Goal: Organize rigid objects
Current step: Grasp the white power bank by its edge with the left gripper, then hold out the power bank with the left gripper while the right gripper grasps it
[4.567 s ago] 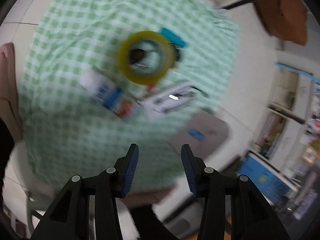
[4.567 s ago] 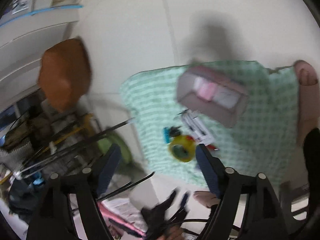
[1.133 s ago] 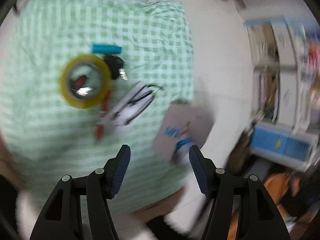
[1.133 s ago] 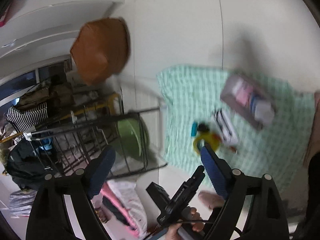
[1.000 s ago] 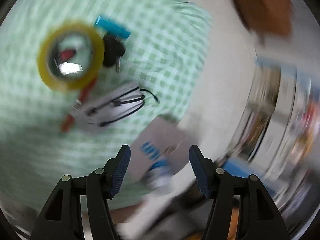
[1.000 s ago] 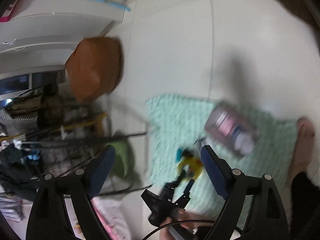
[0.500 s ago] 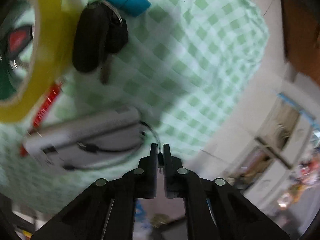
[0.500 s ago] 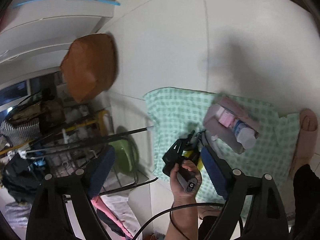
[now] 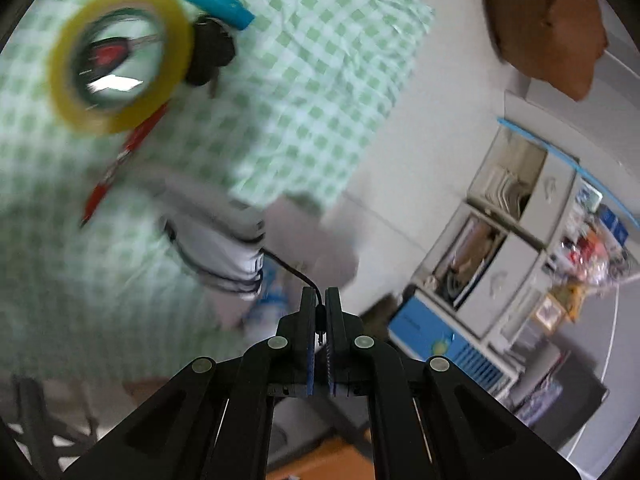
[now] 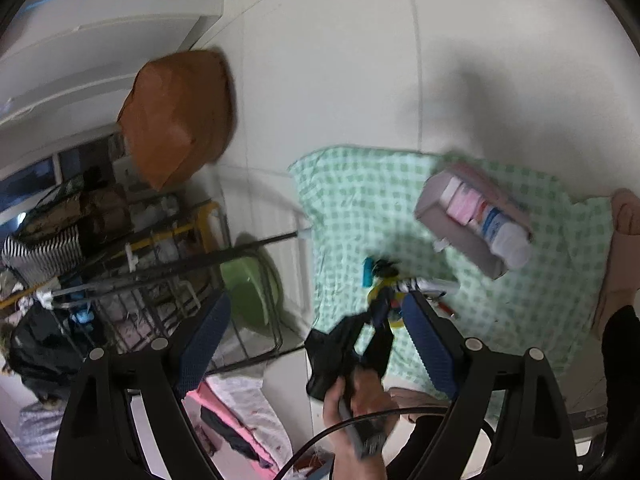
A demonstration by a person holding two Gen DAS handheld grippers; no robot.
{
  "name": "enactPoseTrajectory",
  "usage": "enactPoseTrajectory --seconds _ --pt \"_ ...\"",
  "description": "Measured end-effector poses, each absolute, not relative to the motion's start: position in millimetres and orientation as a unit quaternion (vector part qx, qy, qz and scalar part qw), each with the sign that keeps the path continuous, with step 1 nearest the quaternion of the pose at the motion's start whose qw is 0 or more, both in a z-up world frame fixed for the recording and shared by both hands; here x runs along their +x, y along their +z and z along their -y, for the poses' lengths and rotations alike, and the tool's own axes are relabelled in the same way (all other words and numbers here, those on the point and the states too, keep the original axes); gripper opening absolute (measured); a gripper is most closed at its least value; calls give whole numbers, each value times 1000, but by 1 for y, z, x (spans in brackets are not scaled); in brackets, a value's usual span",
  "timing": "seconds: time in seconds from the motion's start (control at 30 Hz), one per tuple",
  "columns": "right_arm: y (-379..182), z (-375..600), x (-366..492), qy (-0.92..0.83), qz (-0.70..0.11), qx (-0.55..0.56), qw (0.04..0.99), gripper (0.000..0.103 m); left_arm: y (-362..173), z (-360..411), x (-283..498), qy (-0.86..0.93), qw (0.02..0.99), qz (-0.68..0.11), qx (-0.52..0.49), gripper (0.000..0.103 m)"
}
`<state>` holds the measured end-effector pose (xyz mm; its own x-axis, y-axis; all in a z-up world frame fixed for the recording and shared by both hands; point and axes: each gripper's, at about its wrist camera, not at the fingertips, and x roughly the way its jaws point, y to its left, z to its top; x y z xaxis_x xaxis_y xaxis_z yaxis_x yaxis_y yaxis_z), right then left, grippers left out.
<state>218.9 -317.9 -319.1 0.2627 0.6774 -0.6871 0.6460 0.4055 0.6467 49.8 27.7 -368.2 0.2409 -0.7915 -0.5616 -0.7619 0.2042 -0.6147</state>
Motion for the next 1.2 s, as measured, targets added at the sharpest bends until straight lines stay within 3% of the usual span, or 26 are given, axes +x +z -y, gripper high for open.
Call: enactPoseTrajectory --seconds 0.47,0.67,0.83,0.9,0.97,1.03,1.17,1.2 --pt "-359 240 182 63 -668 586 454 89 -200 -101 36 -175 560 -564 -581 1" --pt "-377 192 167 104 -701 578 404 89 -185 -125 19 -225 566 -517 -601 1" --pt "-402 172 153 88 -706 603 362 89 -181 -113 5 -249 578 -528 -571 1" --pt "-408 174 154 82 -695 618 358 72 -180 -103 8 -264 574 -528 -568 1" --pt "-404 176 167 105 -686 612 379 42 -180 -100 9 -269 576 -533 -559 1" --pt "-395 181 179 114 -685 595 403 40 -190 -93 15 -268 574 -532 -561 1" --pt "-393 195 179 103 -678 587 430 25 -214 -93 21 -236 543 -550 -589 2" --pt "-394 202 180 94 -679 581 439 25 -220 -96 20 -220 531 -557 -599 6"
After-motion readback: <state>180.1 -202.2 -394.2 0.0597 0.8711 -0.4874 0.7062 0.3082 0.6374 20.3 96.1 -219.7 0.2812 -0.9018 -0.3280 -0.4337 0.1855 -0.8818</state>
